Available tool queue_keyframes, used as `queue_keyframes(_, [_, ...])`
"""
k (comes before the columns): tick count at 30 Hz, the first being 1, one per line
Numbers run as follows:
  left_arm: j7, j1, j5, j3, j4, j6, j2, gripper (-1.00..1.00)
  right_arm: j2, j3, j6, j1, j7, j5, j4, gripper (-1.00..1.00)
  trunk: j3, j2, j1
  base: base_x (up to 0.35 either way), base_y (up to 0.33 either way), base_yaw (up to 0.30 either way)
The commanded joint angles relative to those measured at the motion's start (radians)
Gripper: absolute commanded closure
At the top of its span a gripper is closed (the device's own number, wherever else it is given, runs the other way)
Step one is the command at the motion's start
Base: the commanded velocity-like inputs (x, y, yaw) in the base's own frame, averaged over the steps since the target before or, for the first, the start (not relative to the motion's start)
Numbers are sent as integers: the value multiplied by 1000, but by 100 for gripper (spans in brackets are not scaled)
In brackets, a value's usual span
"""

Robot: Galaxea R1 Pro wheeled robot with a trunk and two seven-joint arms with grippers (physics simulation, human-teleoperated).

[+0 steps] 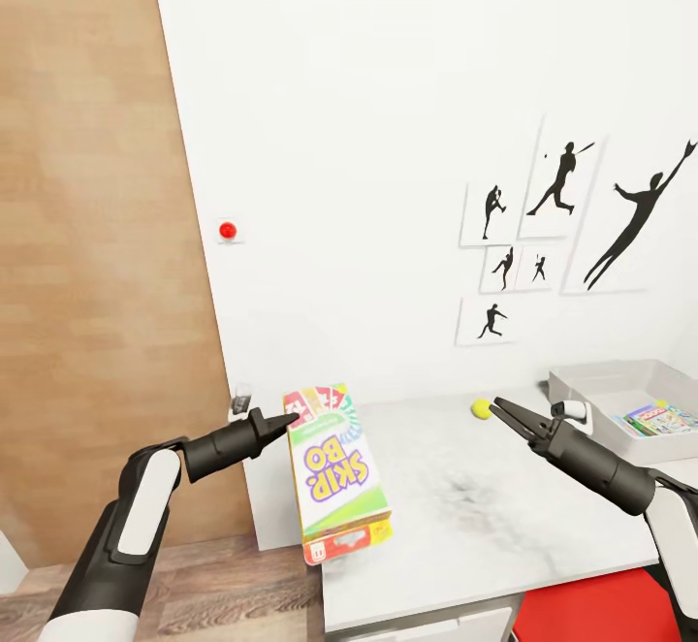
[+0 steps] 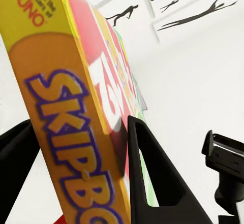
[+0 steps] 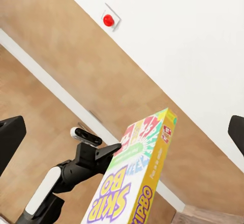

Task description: Put all the toys in the child's room - the three board games (two on the bed and one on the table), the two jigsaw puzzles on the table, and the tennis ball on the table - inside the toy box on the table in the child's room.

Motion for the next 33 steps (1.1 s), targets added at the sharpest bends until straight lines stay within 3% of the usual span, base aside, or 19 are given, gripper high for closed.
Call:
queue_keyframes(1, [-9,-1,-7,3,0,6,-1,100,0,-1,4,0,3,0,1,-100,0,-1,0,0,0,0])
queue_keyframes(6, [-9,-4,-9,2,-1,6,3,100,0,-1,4,0,3,0,1,-100,0,-1,0,0,0,0])
queue_keyframes(12, [-10,-6,-7,-10,-1,6,26,100,0,-1,4,0,0,0,1,-100,0,-1,0,0,0,0])
queue_keyframes(21, [-10,-17,-7,-17,-1,6,29,100,0,0,4,0,3,0,0,-100,0,-1,0,0,0,0])
queue_keyframes(23, [-10,-19,-7,-23,-1,6,29,100,0,0,4,0,3,0,0,-100,0,-1,0,0,0,0])
queue_keyframes(28, [-10,-22,-8,-80,-1,6,41,100,0,0,4,0,6,0,1,-100,0,-1,0,-51,6,0])
queue_keyframes(33, [-10,-22,-8,-96,-1,6,43,100,0,-1,4,0,5,0,2,-100,0,-1,0,-220,108,0])
